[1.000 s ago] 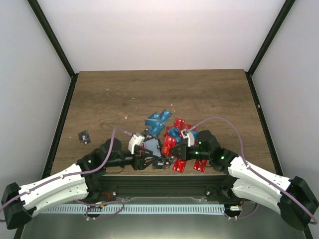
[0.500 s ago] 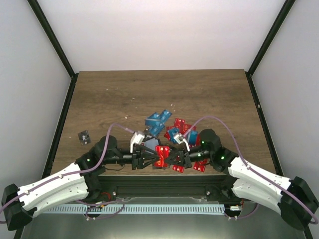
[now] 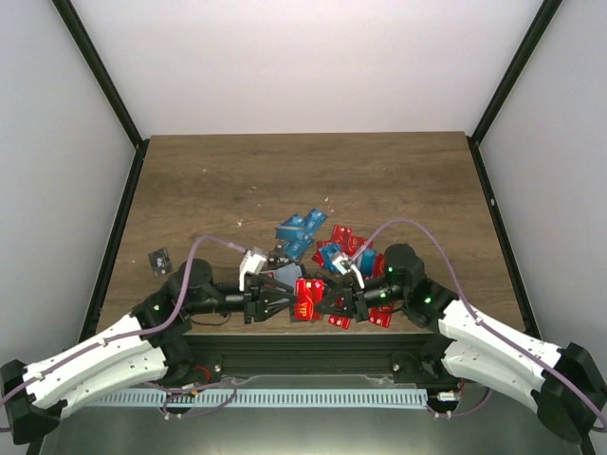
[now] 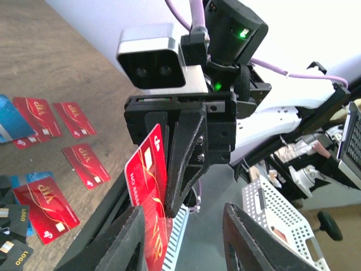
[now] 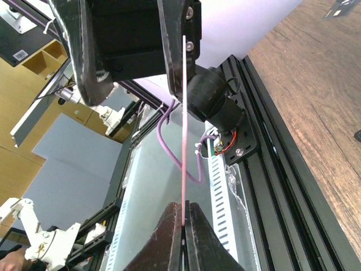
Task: Put the credit cards into the card holder
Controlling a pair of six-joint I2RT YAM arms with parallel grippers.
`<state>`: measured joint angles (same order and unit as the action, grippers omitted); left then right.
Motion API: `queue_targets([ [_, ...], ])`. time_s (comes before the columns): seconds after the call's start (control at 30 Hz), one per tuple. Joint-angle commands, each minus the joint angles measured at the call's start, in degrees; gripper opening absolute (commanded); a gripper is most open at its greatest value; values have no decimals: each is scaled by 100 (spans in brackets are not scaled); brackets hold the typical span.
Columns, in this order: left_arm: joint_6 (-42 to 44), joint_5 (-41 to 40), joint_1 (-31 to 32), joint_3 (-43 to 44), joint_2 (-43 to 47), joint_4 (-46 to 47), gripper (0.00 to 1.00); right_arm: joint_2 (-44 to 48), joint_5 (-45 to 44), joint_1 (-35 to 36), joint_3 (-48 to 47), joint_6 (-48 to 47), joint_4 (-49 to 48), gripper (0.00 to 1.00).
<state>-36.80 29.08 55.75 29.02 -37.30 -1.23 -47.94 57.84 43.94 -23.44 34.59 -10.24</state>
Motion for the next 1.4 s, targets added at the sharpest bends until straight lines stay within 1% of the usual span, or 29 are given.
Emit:
queue_targets([
  [0.0, 104, -415, -17, 118, 266, -587, 39, -7, 269, -35, -329, -136, 50, 1],
  [0.07, 50, -384, -19, 17, 247, -520, 36, -26, 398, -35, -336, -107, -56, 1],
  [0.3, -251, -31, -9, -329, -2, 250, 25, -140, 685, -35, -411, -16, -316, 1],
  [0.57, -493, 137, 17, -528, -97, 709, 5, -312, 802, -38, -364, 70, -550, 1],
  [0.7, -597, 270, 17, -581, -185, 892, 4, -402, 796, -35, -373, 80, -622, 1],
  [0.77, -647, 202, 20, -630, -163, 947, 4, -474, 685, -33, -412, 59, -535, 2],
  [0.8, -649, 67, 21, -634, -130, 824, 4, -516, 543, -35, -465, 5, -311, 6],
  [0.87, -576, -558, 10, -555, -44, 182, 4, -624, 99, -36, -643, -186, 263, 34],
  [0.9, -558, -969, -10, -491, -4, -216, 4, -685, -206, -37, -732, -254, 566, 43],
  [0.97, -589, -1689, -68, -384, 58, -887, 4, -821, -793, -59, -837, -315, 984, 51],
  [1.0, -618, -1946, -117, -356, 76, -1114, 4, -894, -1030, -68, -858, -314, 1099, 52],
  [1.1, -748, -2244, -410, -434, 83, -1433, 4, -1162, -1488, -101, -829, -188, 1120, 53],
  [1.2, -840, -2143, -879, -614, 38, -1453, 4, -1521, -1763, -110, -872, -85, 1052, 51],
  [1.37, -859, -1559, -1829, -1031, -17, -1151, 4, -2219, -1942, -105, -1165, 113, 833, 40],
])
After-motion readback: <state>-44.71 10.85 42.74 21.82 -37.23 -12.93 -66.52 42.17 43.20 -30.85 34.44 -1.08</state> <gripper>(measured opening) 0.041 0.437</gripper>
